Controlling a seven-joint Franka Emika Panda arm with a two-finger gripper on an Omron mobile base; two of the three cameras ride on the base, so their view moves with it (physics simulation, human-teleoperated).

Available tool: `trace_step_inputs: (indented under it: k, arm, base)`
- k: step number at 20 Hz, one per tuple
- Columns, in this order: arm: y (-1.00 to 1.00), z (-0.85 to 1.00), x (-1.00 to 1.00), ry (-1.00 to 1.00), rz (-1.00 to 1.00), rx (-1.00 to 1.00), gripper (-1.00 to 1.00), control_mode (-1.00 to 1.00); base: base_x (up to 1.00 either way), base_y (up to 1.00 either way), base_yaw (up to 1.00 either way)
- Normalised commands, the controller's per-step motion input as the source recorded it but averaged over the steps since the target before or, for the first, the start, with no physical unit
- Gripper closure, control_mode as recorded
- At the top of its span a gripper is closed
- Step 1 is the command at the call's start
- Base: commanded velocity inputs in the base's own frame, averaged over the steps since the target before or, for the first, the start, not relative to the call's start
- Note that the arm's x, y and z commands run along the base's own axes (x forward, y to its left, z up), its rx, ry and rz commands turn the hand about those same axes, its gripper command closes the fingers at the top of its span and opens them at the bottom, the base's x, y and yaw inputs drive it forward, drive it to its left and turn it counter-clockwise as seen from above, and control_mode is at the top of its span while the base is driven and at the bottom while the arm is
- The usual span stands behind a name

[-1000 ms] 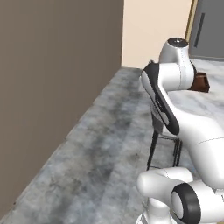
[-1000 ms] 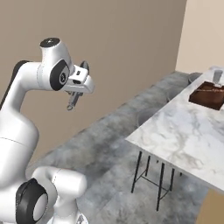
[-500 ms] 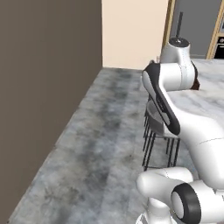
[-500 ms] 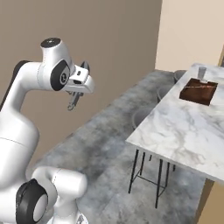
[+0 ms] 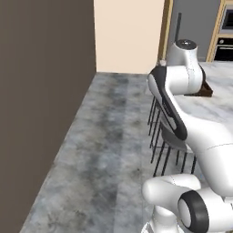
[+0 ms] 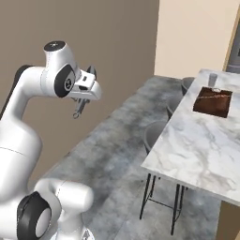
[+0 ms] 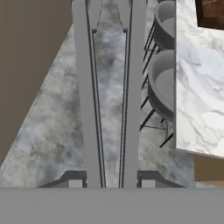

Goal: Take the tongs from the drawer on the left and place them on the dining counter next to the tray containing the kebab skewer.

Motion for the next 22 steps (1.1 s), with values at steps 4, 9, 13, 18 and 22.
trace_step_inputs:
  k: [4,9,13,18,22]
  arm:
    - [0.0,0.0,0.0,0.0,0.0,0.0,1.0,1.0]
    - [0.0,0.0,0.0,0.0,0.0,0.0,1.0,1.0]
    - [0.0,0.0,0.0,0.0,0.0,0.0,1.0,1.0]
    - [0.0,0.0,0.0,0.0,0.0,0.0,1.0,1.0]
    - [0.0,0.0,0.0,0.0,0.0,0.0,1.0,1.0]
  base:
    - [0.31,0.35,-0.28]
    - [0.26,0.4,-0.32]
    - [0.24,0.38,-0.35]
    - [0.24,0.46,-0.39]
    - [0.4,0.61,-0.41]
